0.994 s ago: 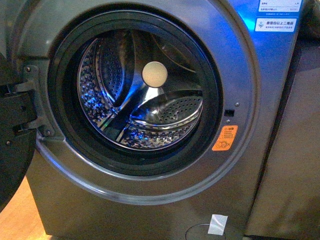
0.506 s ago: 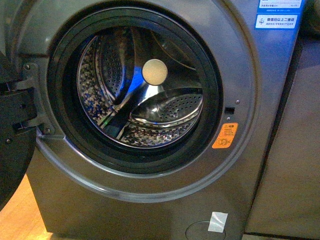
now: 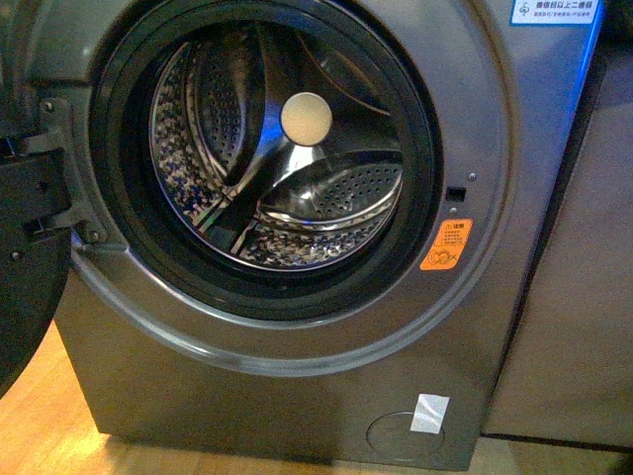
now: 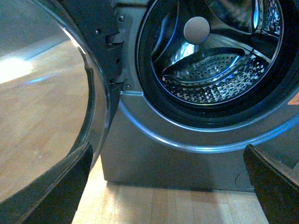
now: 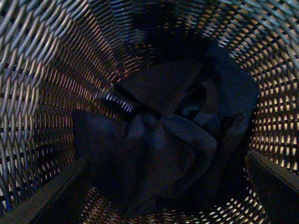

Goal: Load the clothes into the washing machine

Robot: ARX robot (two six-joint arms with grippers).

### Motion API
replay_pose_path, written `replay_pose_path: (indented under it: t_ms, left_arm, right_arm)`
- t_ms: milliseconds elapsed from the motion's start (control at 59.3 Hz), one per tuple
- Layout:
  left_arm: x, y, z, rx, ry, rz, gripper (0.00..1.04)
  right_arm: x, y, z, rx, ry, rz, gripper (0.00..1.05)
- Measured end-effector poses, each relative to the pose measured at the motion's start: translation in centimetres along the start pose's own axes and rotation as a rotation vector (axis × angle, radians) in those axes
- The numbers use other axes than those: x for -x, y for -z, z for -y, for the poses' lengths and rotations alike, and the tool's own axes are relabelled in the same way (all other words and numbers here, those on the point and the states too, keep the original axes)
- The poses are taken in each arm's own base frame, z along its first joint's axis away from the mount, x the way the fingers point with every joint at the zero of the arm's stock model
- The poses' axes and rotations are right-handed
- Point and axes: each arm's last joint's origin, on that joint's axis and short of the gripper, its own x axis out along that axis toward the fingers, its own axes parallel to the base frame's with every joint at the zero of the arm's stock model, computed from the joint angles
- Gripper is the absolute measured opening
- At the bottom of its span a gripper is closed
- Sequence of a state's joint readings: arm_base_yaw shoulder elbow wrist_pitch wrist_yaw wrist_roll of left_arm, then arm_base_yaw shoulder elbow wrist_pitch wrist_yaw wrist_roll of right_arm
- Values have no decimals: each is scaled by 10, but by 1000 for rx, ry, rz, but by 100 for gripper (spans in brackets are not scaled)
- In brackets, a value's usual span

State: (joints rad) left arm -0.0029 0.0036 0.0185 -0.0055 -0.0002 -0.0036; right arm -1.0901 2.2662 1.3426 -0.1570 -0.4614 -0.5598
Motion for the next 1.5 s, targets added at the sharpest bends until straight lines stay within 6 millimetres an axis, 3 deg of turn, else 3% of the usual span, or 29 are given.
replay_pose_path:
  t_ms: [185,303,522,775,1180,1500]
  left_arm:
    - [0,0,0,0,0,0,98]
    - [0,0,0,0,0,0,98]
    - [0,0,0,0,0,0,98]
    - [0,0,0,0,0,0,98]
    - [0,0,0,0,0,0,98]
    - [0,0,0,0,0,0,98]
  right_arm:
    - [-42,25,-15,51,-50,-103,97]
    - [-56,36,-17,63,-64,-142,97]
    - [-84,37,-14,79,-57,-175,97]
    - [-104,39,-7,113,-54,-234,97]
    - [-127,35,38,16,58,-195,97]
    - [-150,50,26,-21,32,-226,97]
